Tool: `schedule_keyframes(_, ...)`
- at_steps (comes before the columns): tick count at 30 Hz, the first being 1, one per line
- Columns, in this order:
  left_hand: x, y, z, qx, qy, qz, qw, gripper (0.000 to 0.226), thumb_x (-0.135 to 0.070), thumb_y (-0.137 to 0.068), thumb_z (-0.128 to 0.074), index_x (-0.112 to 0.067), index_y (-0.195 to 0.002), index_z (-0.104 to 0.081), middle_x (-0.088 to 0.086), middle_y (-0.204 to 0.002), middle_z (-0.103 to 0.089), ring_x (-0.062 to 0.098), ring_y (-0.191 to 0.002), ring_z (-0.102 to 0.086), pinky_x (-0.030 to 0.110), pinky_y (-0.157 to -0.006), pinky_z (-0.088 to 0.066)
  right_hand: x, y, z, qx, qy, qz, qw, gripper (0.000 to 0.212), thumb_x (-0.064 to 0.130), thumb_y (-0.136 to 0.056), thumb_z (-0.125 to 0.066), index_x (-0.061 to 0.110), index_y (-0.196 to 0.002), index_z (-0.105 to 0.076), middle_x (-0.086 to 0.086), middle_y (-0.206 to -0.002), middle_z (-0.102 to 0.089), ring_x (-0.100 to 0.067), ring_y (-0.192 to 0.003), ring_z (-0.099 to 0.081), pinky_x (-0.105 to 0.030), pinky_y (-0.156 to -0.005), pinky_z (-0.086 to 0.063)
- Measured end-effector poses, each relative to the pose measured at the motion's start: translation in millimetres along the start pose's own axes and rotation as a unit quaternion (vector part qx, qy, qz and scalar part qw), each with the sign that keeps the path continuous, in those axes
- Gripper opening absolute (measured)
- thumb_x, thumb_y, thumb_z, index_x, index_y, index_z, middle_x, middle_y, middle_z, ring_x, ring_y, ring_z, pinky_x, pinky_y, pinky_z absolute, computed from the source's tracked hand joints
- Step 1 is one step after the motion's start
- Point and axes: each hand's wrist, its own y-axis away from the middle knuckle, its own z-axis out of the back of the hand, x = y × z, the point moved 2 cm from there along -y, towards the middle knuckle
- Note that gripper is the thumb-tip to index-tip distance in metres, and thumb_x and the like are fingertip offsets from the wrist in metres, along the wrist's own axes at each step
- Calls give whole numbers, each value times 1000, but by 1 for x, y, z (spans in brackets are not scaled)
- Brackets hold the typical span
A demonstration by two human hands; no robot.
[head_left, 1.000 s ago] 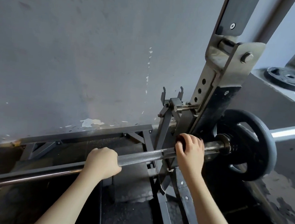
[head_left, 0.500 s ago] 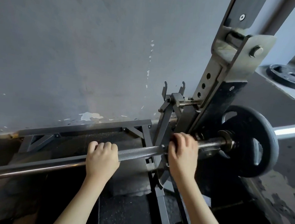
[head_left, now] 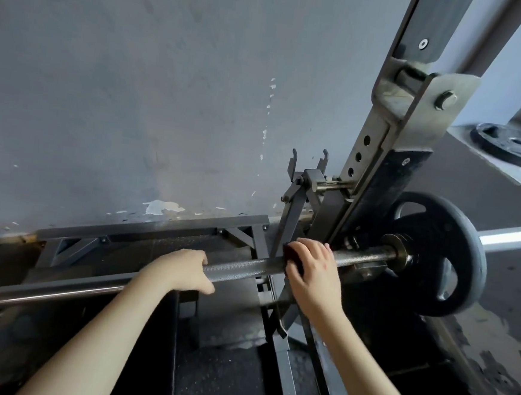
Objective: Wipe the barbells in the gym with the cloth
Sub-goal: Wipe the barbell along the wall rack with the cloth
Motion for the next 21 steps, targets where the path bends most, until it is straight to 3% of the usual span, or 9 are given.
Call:
schedule_keyframes(3, -3, -2, 0, 9, -9, 26, 1000, 28, -31, -66, -65, -13, -86, -69, -2, -74, -61, 20, -65, -56, 23, -56, -38, -32, -12, 21, 55, 22, 9, 998, 53, 45, -81, -38, 18, -117, -65, 2, -115, -67, -19, -110, -58, -36, -111, -27)
schedule_keyframes(6, -3, 2, -8, -78, -69, 20, 994, 20, -34, -69, -59, -20, -82, -66, -7, -71, -57, 20, -70, -58, 24, -60, -41, -53, -22, 24, -30, 65, -126, 989, 48, 43, -81, -38, 16, -106, -69, -5, -104, -69, -25, -103, -61, -41, -117, -18)
schedule_keyframes(8, -2, 4, -10, -121, -94, 7, 988, 20, -36, -71, -56, -23, -83, -65, -9, -72, -55, 20, -73, -57, 25, -61, -40, -36, -23, 12, -86, 44, -193, 976, 40, 36, -82, -41, 14, -99, -69, -7, -100, -69, -27, -101, -58, -46, -116, -24)
schedule_keyframes(9, -1, 4, -11, -131, -101, 5, 986, 20, -36, -72, -55, -23, -84, -65, -9, -73, -55, 20, -73, -56, 25, -60, -39, -23, -20, 4, -93, 19, -189, 977, 38, 35, -82, -40, 14, -96, -69, -7, -99, -68, -27, -99, -57, -48, -113, -29)
schedule_keyframes(11, -2, 5, -12, -148, -114, 2, 982, 22, -37, -74, -55, -24, -87, -67, -8, -75, -58, 20, -76, -57, 26, -61, -38, -1, -10, -8, -78, -4, -101, 992, 38, 35, -82, -40, 15, -98, -69, -3, -101, -67, -24, -98, -55, -42, -107, -34)
schedule_keyframes(13, -4, 9, -13, -182, -145, -7, 972, 23, -40, -79, -54, -25, -91, -67, -6, -82, -63, 21, -84, -61, 27, -66, -36, 4, -1, -4, -32, -9, -4, 999, 41, 36, -82, -43, 16, -108, -68, -1, -109, -67, -21, -104, -55, -37, -108, -32)
schedule_keyframes(16, -6, 12, -18, -256, -193, -27, 947, 25, -44, -85, -54, -24, -94, -65, -5, -91, -68, 20, -90, -63, 28, -77, -37, -22, -5, 12, 26, 16, 22, 999, 49, 43, -83, -40, 19, -119, -64, 3, -117, -67, -16, -113, -57, -42, -116, -25)
schedule_keyframes(19, -4, 14, -25, -320, -175, -51, 930, 31, -37, -54, -84, -16, -60, -62, -1, -57, -61, 23, -56, -60, 32, -66, -45, -34, -9, 11, -42, 47, -71, 995, 47, 40, -82, -39, 16, -112, -66, -1, -112, -67, -22, -110, -59, -43, -118, -21)
schedule_keyframes(21, 0, 12, -32, -353, -163, -63, 919, 40, -25, -37, -90, -13, -48, -54, 2, -45, -51, 26, -44, -53, 35, -59, -43, -15, -7, -3, -109, 31, -139, 984, 42, 34, -82, -42, 10, -105, -66, -8, -109, -66, -29, -107, -57, -49, -111, -31)
